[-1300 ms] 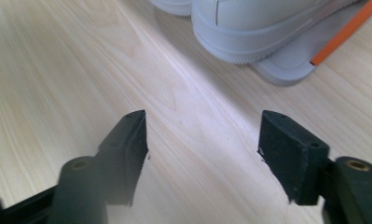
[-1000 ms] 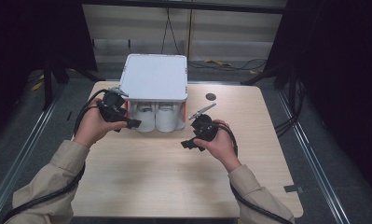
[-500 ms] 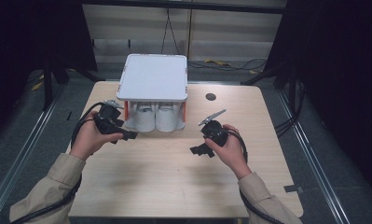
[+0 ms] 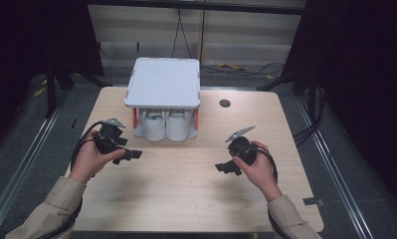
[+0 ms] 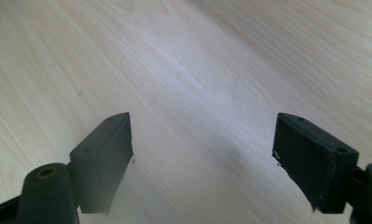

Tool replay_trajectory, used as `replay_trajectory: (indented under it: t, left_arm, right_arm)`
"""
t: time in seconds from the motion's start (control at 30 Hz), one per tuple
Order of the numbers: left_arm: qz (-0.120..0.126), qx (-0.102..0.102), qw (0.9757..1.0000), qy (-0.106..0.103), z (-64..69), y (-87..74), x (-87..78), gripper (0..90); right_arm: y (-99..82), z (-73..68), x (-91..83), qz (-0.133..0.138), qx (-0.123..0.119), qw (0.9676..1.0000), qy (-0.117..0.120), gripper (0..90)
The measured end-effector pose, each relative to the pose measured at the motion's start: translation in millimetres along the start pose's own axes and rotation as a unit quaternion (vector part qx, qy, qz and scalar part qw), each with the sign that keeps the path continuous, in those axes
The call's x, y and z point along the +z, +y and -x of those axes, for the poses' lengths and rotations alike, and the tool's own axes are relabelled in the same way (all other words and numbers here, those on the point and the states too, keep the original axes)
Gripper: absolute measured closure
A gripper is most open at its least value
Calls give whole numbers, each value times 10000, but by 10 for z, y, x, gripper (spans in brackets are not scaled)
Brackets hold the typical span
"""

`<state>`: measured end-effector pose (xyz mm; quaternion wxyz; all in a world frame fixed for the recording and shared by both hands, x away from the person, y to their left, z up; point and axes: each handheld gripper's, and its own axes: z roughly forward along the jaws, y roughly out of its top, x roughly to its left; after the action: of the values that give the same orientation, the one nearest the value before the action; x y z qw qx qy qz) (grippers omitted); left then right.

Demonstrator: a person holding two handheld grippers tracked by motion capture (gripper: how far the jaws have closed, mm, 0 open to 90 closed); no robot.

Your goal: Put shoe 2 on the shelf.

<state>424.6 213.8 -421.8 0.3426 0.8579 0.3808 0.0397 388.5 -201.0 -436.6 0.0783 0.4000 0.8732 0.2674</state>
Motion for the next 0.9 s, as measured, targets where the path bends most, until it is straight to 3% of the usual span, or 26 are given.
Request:
replay_trajectory:
  t: [0.5, 0.9]
  left_arm:
    - [-131, -227, 9997, 2, -141, -395, 39, 187]
    - [-125, -262, 9996, 5, -237, -658, 40, 192]
  right_arm:
    - [-341, 94, -154, -13, 95, 9998, -174, 194]
    - [-741, 259, -219, 61, 464, 9983, -335, 199]
